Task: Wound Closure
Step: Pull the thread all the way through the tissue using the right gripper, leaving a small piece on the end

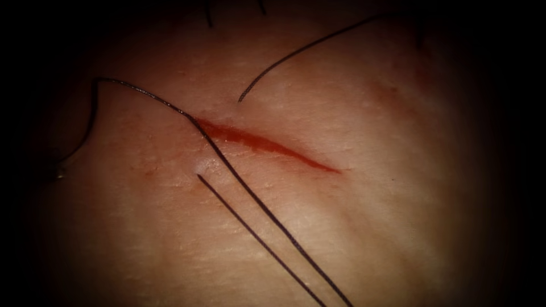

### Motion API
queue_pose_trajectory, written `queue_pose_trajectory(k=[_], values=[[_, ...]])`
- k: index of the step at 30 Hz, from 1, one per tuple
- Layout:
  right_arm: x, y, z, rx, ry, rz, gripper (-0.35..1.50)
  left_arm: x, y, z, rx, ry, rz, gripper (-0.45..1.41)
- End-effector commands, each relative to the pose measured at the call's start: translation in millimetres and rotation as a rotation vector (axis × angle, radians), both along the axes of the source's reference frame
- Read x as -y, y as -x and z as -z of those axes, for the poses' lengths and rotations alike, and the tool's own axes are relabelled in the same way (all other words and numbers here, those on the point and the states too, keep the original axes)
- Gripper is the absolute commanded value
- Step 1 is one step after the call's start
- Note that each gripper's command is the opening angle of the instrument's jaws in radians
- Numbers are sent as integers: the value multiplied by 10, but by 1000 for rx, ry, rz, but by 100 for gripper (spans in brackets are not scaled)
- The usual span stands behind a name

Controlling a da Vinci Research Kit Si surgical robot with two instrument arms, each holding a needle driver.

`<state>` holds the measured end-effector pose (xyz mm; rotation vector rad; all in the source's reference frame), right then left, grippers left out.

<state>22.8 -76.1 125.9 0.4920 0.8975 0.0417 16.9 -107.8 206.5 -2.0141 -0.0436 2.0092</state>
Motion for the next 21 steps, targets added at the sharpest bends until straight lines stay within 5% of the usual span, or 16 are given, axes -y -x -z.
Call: queue_pose_trajectory(k=[1,2,3,7,16,21], values=[[4,-6,-7,-4,-4,1,-35,8,13,-7,0,-4,-13,-45],[2,-8,-8,-3,7,-22,-27,5,29,-10,1,-5,-30,-45],[-2,-10,-9,-9,14,-60,37,0,46,-14,5,-6,-46,-45],[-12,-10,-11,-24,37,-138,96,-9,80,-24,9,-9,-85,-45],[-14,3,-18,4,46,-181,111,-33,170,-36,37,-20,-176,-45],[-14,18,-16,22,39,-209,113,-47,198,-35,56,-27,-195,-45]])
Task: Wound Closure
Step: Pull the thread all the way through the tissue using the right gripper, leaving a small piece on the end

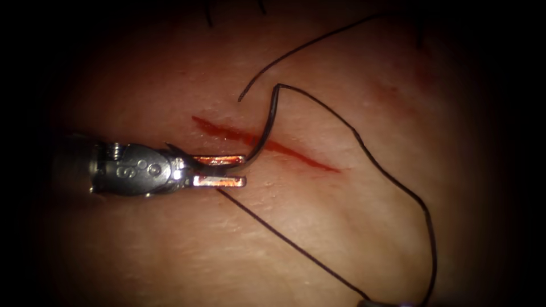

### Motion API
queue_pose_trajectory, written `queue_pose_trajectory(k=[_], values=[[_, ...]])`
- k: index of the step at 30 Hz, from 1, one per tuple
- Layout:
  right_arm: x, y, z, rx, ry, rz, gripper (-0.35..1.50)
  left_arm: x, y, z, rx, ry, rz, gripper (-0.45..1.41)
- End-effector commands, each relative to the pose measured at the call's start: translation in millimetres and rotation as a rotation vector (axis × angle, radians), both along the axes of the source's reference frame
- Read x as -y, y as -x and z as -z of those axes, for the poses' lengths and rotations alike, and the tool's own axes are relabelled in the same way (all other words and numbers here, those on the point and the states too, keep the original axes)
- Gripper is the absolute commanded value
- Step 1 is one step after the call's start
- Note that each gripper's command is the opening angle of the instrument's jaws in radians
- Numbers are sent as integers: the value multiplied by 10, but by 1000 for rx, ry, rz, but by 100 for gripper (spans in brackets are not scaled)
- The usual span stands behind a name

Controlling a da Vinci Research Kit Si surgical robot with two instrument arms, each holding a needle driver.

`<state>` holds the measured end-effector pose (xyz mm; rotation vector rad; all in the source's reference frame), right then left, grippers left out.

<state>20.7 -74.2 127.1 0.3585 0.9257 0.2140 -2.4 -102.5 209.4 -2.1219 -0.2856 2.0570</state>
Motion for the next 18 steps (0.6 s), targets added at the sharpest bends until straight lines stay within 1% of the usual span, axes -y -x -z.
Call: queue_pose_trajectory(k=[1,2,3,4,5,6,7,8,10,11,12,15,18], values=[[5,0,-3,6,-9,-16,115,2,8,-6,8,-11,-3,-45],[4,1,0,11,-15,-28,116,-3,10,-6,16,-8,-14,-45],[3,1,10,-9,-62,-54,121,-11,8,-4,10,-2,-12,-45],[3,2,24,-21,-84,-59,121,-19,-1,-2,-1,-4,-2,-45],[3,2,24,-21,-84,-59,121,-19,-1,-2,-1,-4,-2,-45],[3,4,35,-22,-101,-33,111,-25,-16,2,-12,0,4,-45],[3,4,35,-22,-101,-33,111,-25,-16,2,-12,0,4,-45],[2,6,39,-16,-115,-5,101,-27,-24,3,-17,-3,6,-45],[-3,8,40,2,-102,24,101,-31,-40,7,-30,3,13,-45],[-11,9,37,7,-99,23,123,-35,-59,10,-42,2,25,-45],[-11,9,37,7,-99,23,123,-35,-59,10,-42,2,25,-45],[-22,10,32,19,-68,-43,143,-41,-82,13,-50,6,44,-45],[-35,13,22,37,-39,-64,146,-44,-104,17,-63,13,62,-45]])
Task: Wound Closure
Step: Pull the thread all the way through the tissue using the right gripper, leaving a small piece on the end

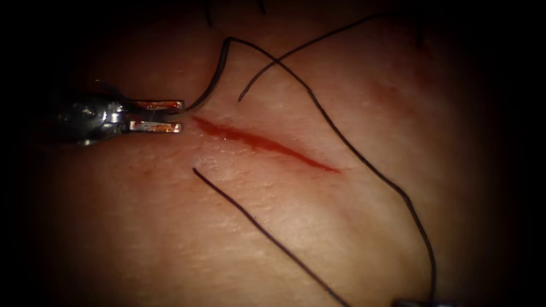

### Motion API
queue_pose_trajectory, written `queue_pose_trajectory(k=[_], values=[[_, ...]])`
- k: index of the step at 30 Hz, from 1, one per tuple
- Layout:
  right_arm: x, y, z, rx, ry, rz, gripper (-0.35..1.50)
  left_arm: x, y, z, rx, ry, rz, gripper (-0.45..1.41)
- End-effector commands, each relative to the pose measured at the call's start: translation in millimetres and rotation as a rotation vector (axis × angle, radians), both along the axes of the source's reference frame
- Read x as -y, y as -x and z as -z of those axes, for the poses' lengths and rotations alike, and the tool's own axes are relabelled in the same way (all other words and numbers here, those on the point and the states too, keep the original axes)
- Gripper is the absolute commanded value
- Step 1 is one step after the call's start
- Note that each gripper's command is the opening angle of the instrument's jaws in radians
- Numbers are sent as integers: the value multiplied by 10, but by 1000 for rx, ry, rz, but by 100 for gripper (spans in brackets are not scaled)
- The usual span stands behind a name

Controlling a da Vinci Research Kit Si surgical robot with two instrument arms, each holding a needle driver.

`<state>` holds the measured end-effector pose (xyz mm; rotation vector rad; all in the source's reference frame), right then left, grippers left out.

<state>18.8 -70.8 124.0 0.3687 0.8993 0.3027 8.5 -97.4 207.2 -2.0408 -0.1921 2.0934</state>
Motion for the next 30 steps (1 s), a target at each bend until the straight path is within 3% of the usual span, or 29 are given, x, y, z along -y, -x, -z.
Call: queue_pose_trajectory(k=[1,5,8,15,18,20,21,22,30], values=[[-3,-5,-12,15,9,4,146,8,-1,-4,3,-3,7,-45],[-10,-3,-15,30,-4,13,146,11,-15,-2,-1,3,20,-45],[-19,-2,-9,-81,-44,13,143,15,-30,1,4,3,34,-45],[-49,-15,19,-161,-65,-58,145,22,-46,3,-8,7,54,-45],[-53,-9,23,-134,-66,-24,141,21,-46,4,-12,6,62,-45],[-53,8,20,-30,-31,43,138,17,-42,5,-14,10,64,-45],[-53,8,20,-30,-31,43,138,17,-42,5,-14,10,64,-45],[-56,29,18,82,9,72,138,16,-40,5,-12,15,62,-45],[-84,84,13,229,100,3,136,11,-31,1,-4,16,59,-45]])
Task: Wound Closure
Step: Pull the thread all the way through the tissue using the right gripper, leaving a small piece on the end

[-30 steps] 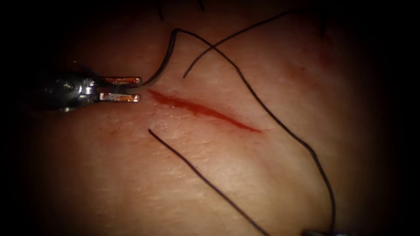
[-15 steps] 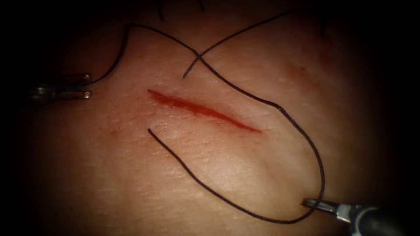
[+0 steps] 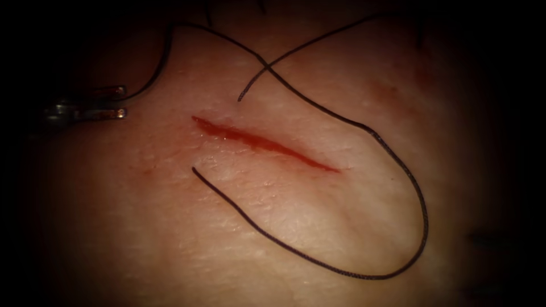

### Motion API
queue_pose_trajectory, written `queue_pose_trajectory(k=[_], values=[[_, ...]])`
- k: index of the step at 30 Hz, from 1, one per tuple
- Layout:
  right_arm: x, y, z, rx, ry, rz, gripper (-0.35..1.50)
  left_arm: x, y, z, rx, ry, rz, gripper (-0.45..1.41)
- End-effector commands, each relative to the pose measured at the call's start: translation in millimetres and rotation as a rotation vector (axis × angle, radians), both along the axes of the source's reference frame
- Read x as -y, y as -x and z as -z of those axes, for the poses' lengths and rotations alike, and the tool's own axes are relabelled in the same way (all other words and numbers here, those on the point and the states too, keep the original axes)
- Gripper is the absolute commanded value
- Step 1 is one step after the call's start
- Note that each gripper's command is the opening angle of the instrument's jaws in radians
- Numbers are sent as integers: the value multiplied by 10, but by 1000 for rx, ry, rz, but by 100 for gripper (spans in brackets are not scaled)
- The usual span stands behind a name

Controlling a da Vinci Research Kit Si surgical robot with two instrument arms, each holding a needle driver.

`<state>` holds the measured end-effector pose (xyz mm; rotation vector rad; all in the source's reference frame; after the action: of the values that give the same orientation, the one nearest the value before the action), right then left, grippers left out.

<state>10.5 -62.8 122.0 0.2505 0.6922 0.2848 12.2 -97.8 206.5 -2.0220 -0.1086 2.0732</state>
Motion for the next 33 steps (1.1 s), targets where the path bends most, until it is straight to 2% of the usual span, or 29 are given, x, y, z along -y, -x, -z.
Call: queue_pose_trajectory(k=[1,3,5,6,7,9,12,13,14,15,18,19,21,22,27,32,33], values=[[-10,4,-5,19,17,-10,136,6,8,-7,4,-1,-3,-45],[-37,3,12,-23,18,-109,136,8,23,-12,15,5,-3,-45],[-44,0,17,-46,12,-137,136,9,28,-13,18,7,-8,-45],[-52,-6,23,-71,8,-161,136,10,34,-14,21,9,-16,-45],[-70,-23,40,-131,-8,-222,138,11,42,-16,23,12,-30,-45],[-78,-32,47,-160,-7,-240,138,11,46,-17,27,13,-37,-45],[-105,-78,75,-267,-45,-291,130,5,55,-22,45,14,-70,-45],[-112,-109,82,-295,-62,-298,128,2,55,-25,49,13,-86,-45],[-112,-109,82,-295,-62,-298,128,2,55,-25,49,13,-86,-45],[-113,-123,82,-300,-66,-300,126,1,55,-26,57,13,-93,-45],[-110,-173,70,-310,-67,-296,125,-4,54,-29,81,14,-114,-45],[-106,-198,58,-299,-62,-292,125,-6,54,-31,105,16,-136,-45],[-100,-223,39,-275,-52,-291,123,-10,52,-34,134,24,-163,-45],[-93,-243,21,-250,-45,-285,123,-13,49,-37,152,24,-180,-45],[-69,-292,-24,-206,-35,-282,123,-23,37,-47,187,21,-216,-45],[-59,-331,-53,-161,-46,-277,120,-22,35,-61,199,20,-234,-45],[-55,-339,-64,-126,-34,-282,120,-20,36,-64,198,17,-234,-45]])
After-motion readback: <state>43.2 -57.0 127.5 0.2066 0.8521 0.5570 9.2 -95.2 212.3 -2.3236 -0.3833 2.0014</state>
